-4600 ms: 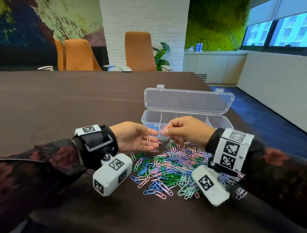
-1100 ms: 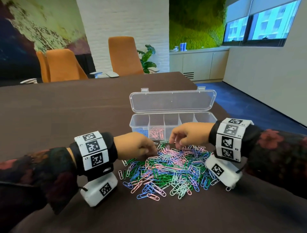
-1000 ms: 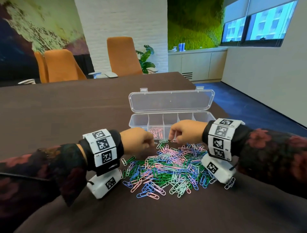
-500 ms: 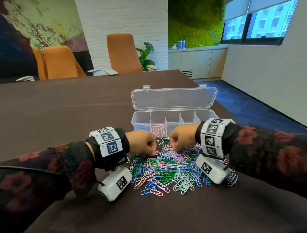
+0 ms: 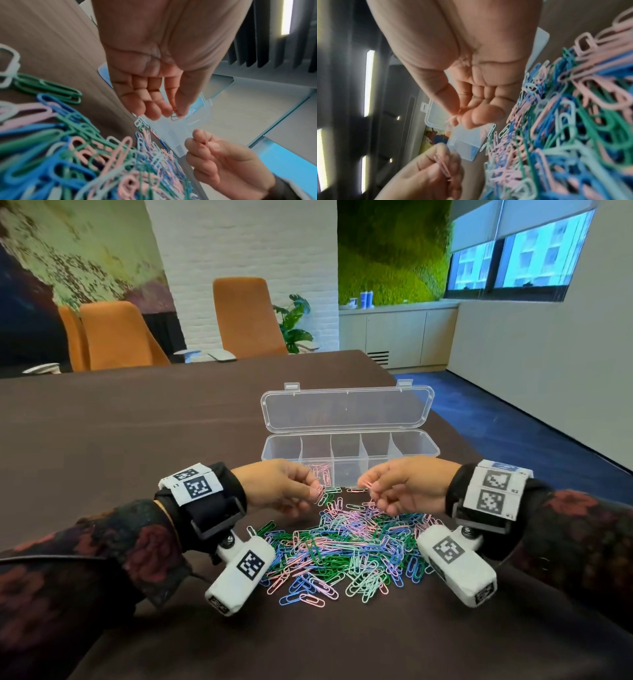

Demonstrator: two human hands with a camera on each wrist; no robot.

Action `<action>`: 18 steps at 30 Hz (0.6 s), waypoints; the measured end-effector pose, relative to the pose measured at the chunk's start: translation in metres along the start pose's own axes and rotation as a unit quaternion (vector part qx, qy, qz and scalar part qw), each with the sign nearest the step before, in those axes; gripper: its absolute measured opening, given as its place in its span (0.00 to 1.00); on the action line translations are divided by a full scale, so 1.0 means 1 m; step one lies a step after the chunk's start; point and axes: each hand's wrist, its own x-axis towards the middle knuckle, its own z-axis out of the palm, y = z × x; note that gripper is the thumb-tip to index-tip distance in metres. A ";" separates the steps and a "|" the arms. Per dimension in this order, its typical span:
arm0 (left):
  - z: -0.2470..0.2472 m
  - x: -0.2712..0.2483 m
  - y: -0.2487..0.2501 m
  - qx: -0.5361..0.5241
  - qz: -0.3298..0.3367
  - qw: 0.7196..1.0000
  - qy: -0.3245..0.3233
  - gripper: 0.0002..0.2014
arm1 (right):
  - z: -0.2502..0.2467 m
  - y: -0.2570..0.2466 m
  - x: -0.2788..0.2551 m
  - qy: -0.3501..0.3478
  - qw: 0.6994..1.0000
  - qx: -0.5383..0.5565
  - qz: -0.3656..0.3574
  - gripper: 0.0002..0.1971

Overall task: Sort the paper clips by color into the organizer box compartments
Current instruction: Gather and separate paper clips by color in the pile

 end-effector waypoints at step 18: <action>0.030 0.017 0.011 -0.039 -0.012 0.999 -0.017 0.08 | 0.000 -0.012 -0.003 0.068 0.893 -0.446 0.003 0.03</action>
